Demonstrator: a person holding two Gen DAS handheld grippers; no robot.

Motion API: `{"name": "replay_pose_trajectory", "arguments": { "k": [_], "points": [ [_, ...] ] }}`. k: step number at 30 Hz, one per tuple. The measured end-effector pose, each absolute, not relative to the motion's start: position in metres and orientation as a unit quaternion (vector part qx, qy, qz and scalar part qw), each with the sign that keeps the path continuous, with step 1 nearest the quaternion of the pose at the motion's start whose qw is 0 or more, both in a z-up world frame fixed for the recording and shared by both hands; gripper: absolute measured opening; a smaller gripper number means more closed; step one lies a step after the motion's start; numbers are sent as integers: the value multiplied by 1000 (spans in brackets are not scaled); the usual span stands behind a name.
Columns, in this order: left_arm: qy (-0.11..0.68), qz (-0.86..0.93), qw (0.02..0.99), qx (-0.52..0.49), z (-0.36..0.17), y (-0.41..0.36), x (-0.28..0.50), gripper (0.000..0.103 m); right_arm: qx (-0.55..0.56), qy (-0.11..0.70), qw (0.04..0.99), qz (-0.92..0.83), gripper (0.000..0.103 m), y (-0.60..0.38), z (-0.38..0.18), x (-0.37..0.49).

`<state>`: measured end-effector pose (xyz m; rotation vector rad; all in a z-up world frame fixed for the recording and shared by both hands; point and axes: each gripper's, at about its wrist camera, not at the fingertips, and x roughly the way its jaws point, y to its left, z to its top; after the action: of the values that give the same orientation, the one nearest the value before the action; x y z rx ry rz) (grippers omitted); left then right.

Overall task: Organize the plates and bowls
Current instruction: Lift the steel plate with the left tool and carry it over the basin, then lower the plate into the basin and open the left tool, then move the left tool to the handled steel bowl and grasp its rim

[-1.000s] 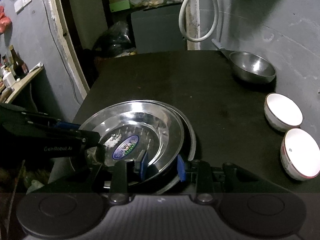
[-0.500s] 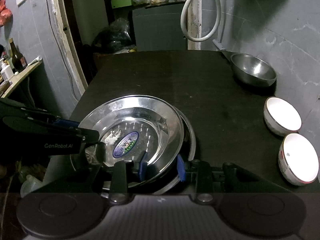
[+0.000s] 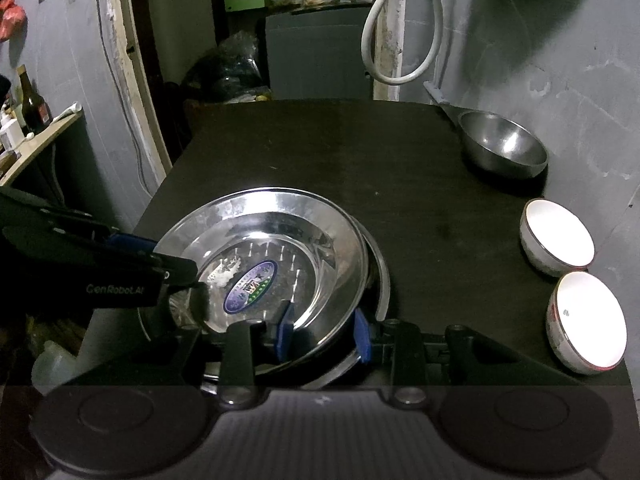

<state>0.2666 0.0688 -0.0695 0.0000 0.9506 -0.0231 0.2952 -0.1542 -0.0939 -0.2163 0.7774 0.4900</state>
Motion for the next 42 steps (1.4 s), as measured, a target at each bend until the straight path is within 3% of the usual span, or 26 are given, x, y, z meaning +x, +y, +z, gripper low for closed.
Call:
{"name": "replay_pose_trajectory", "arguments": {
  "k": [2, 4, 9, 13, 17, 18, 21, 25, 26, 34, 42],
  "points": [
    [458, -11, 889, 0, -70, 68, 267, 33, -107, 374, 891, 236, 37, -153, -93, 294],
    [460, -11, 888, 0, -69, 67, 267, 34, -111, 371, 892, 234, 44, -153, -92, 293],
    [463, -10, 886, 0, -70, 64, 267, 35, -114, 368, 896, 221, 45, -161, -91, 295],
    [466, -8, 885, 2, -73, 62, 268, 51, -111, 369, 898, 213, 49, -168, -92, 294],
    [465, -13, 885, -2, -75, 58, 268, 51, -102, 367, 901, 209, 59, -177, -91, 295],
    [463, -8, 886, -7, -73, 59, 267, 54, -100, 366, 901, 208, 63, -180, -90, 295],
    [447, 2, 894, -25, -64, 64, 261, 77, -84, 360, 906, 208, 78, -191, -86, 294],
    [411, 10, 910, -52, -47, 73, 254, 100, -56, 348, 914, 204, 96, -212, -80, 296],
    [408, 13, 911, -59, -44, 74, 255, 102, -48, 348, 914, 202, 98, -218, -79, 298],
    [385, -3, 918, -97, -31, 73, 289, 102, -19, 341, 924, 171, 103, -248, -77, 323],
    [363, -51, 927, -75, -11, 32, 398, 102, 42, 292, 946, 133, 103, -260, -68, 397]
  ]
}}
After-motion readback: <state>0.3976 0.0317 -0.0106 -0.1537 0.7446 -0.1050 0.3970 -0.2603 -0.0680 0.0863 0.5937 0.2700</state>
